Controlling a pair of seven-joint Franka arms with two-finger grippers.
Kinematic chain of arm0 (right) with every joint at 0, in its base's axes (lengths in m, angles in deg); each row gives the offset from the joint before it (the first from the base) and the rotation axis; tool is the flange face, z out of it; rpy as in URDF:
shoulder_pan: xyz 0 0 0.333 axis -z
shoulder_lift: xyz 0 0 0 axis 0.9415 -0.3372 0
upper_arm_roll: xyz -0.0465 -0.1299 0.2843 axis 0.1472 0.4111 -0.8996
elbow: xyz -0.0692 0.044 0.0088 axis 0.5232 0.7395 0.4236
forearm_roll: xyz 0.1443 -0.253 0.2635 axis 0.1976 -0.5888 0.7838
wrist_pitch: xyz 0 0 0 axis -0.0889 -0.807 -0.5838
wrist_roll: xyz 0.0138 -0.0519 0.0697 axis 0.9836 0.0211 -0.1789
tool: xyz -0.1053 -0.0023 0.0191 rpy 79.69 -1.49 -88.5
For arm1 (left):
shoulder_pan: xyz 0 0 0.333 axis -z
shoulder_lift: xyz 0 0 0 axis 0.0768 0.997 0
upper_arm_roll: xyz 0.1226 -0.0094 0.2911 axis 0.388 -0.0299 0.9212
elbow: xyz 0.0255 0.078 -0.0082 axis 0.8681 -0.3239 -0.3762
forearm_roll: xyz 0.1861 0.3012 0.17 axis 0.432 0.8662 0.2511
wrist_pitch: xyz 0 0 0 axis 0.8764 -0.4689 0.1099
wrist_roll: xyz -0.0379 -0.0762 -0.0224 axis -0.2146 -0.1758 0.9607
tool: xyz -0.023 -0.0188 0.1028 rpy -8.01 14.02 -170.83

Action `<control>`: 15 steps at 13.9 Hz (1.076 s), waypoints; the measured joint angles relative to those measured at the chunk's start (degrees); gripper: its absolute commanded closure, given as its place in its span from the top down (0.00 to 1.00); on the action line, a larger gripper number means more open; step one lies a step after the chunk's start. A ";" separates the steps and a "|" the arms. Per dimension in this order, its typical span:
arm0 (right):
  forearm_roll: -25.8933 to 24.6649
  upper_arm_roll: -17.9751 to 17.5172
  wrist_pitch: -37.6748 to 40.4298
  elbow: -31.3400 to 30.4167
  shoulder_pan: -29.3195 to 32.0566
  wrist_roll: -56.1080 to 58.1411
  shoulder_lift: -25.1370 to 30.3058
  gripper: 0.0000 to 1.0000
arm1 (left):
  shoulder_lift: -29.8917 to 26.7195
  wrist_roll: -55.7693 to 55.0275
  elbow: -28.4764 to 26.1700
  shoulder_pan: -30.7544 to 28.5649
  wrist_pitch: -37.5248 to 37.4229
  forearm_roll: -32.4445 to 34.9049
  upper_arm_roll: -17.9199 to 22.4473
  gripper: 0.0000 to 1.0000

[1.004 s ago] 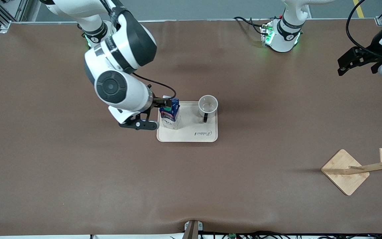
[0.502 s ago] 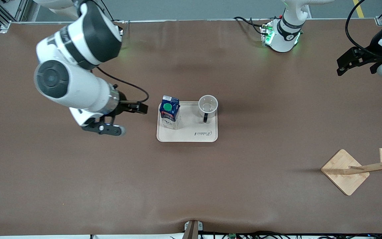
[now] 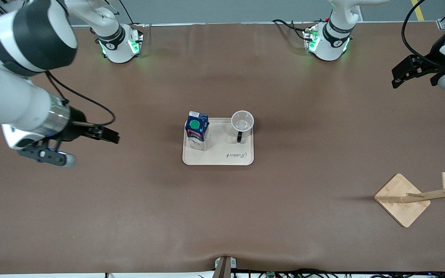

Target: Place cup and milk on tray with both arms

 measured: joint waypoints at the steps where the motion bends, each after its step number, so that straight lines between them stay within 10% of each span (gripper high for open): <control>1: -0.24 0.01 0.44 -0.18 1.48 2.24 0.78 1.00 | 0.00 0.00 -0.03 0.01 0.00 0.00 -0.01 1.00; 10: -5.74 0.05 -0.32 -12.10 10.79 21.28 10.59 1.00 | 0.00 0.28 -0.29 0.16 0.00 -0.01 -0.21 1.00; 15: -11.90 -1.11 -10.55 -31.38 10.59 26.23 25.31 1.00 | -0.03 1.60 -0.28 0.24 0.00 -0.01 -0.35 1.00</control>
